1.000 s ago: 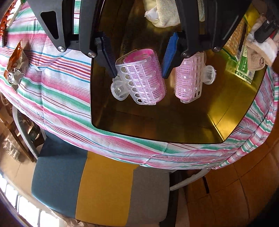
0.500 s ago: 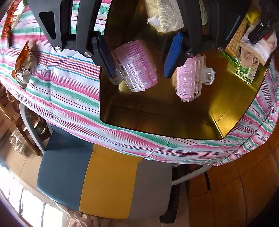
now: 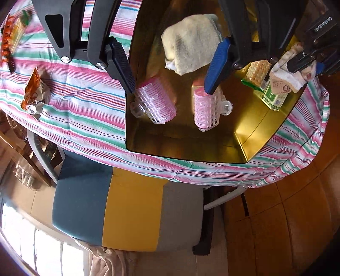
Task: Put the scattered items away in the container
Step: 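Lower the sock and pink roller into the gold tray and open both tools, then withdraw both tools toward the cracker pack and orange rack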
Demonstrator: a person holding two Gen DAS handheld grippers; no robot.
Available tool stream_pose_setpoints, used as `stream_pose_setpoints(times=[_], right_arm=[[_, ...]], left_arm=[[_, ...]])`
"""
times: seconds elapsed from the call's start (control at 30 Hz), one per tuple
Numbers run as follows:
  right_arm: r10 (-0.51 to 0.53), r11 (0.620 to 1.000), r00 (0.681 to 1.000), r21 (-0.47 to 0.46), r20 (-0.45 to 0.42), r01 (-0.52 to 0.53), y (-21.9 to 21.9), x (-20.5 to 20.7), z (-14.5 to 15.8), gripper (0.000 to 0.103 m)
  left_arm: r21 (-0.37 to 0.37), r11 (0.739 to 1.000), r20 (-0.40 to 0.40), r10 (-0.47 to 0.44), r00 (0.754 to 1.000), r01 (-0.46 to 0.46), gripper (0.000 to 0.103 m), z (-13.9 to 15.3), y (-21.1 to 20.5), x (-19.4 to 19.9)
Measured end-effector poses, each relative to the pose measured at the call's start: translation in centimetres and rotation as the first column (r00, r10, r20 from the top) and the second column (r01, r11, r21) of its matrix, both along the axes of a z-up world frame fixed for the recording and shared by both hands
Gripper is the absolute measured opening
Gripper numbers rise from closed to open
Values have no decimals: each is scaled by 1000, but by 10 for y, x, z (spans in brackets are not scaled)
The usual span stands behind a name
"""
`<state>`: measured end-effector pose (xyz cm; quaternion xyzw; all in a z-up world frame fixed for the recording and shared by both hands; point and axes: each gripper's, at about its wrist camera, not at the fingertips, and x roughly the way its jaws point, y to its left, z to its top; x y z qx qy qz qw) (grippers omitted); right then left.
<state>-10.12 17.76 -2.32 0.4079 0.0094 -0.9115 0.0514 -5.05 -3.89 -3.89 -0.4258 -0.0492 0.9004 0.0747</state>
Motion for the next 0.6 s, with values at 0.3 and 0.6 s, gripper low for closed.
stream_pose_setpoints(times=[0.3,0.6], right_arm=[[10,998,999,-66,-47,-13,-2,39,10,74],[-96,989,995,-115,-13,93,45,67,-6,76]], left_arm=[[9,1000,-50,20,999,-20,57,17,-10,18],[20,993,-80,-114,990,116,57,34,40,31]])
